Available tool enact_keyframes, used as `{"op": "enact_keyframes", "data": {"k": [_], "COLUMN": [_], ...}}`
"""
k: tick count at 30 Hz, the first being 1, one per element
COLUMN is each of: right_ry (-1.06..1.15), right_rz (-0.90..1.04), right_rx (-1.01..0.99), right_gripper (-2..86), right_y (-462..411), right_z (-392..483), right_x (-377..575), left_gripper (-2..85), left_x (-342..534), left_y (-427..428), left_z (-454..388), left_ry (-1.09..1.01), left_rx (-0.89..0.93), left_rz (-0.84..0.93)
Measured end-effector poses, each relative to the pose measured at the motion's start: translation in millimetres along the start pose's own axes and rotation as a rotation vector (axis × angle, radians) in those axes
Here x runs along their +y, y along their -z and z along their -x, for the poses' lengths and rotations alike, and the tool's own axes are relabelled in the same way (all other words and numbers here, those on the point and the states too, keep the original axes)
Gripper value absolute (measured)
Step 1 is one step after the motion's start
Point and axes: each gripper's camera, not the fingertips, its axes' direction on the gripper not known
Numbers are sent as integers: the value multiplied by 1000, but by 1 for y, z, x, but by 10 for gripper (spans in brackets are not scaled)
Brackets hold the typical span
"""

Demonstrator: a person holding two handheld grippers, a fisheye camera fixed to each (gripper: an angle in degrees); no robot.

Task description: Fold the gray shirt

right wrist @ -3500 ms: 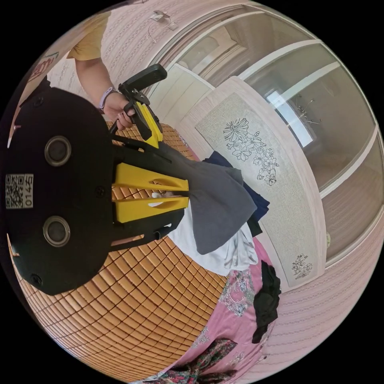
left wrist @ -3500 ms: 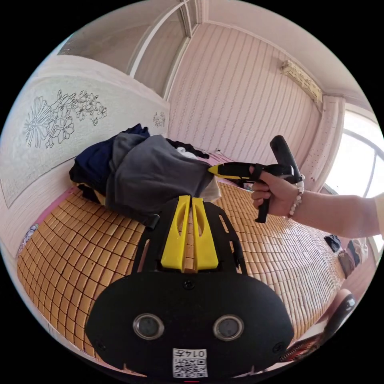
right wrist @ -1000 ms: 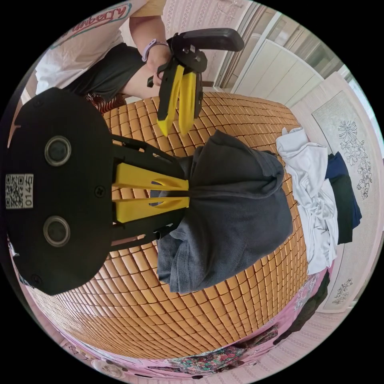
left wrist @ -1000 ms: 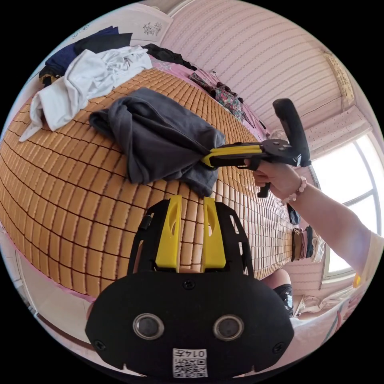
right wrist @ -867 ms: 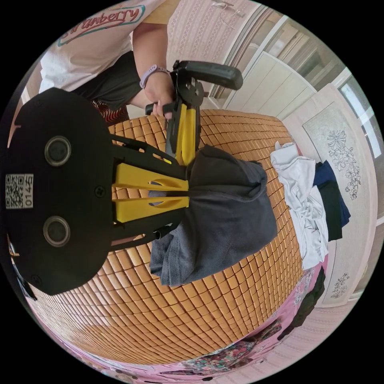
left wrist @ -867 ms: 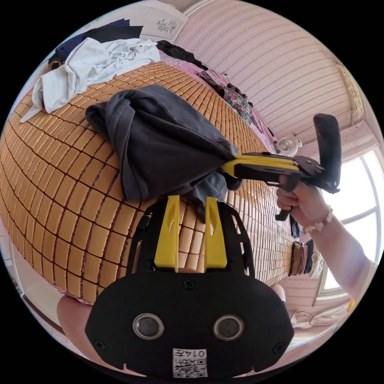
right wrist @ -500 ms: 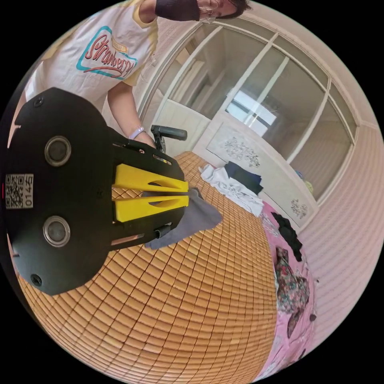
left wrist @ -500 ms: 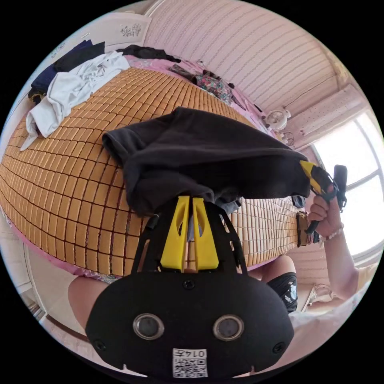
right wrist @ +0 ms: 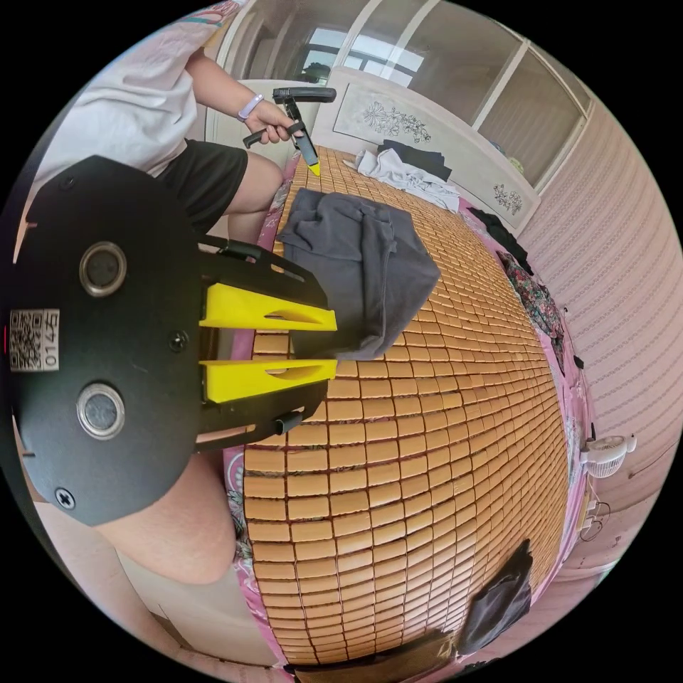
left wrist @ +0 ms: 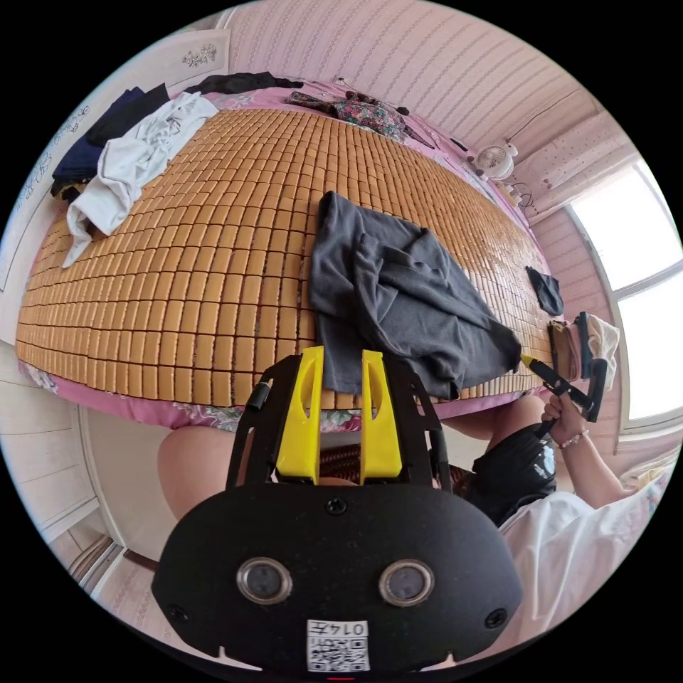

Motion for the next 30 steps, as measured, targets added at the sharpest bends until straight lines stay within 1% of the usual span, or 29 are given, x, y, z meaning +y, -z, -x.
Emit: {"op": "enact_keyframes", "data": {"k": [4,7,9,12,13,15,18,21,24,26,28,30], "right_ry": [150,192,173,186,208,184,180,167,112,156,190,210], "right_rz": [61,47,68,106,85,76,117,43,115,114,162,207], "right_rx": [119,214,252,298,304,292,325,397,345,336,260,193], "right_gripper": [79,94,98,104,107,111,107,102,98,81,60,43], "right_y": [-2,-3,-7,-11,-7,1,21,43,49,63,82,98], "right_z": [42,67,74,87,93,99,114,117,107,111,115,115], "right_x": [6,9,9,16,22,28,30,41,52,62,73,83], "left_gripper": [90,86,83,74,70,56,37,25,20,17,14,11], "left_x": [5,13,24,42,45,52,62,74,87,93,98,109], "left_y": [-19,-45,-53,-57,-58,-59,-58,-56,-53,-51,-47,-32], "left_z": [-17,-39,-56,-73,-75,-79,-79,-80,-85,-86,-86,-88], "left_ry": [-25,-67,-99,-145,-148,-151,-103,-85,-86,-97,-101,-137], "left_rx": [-39,-107,-215,-270,-265,-181,-140,-114,-112,-103,-80,-56], "left_rz": [33,93,65,10,6,28,23,22,24,48,80,51]}}
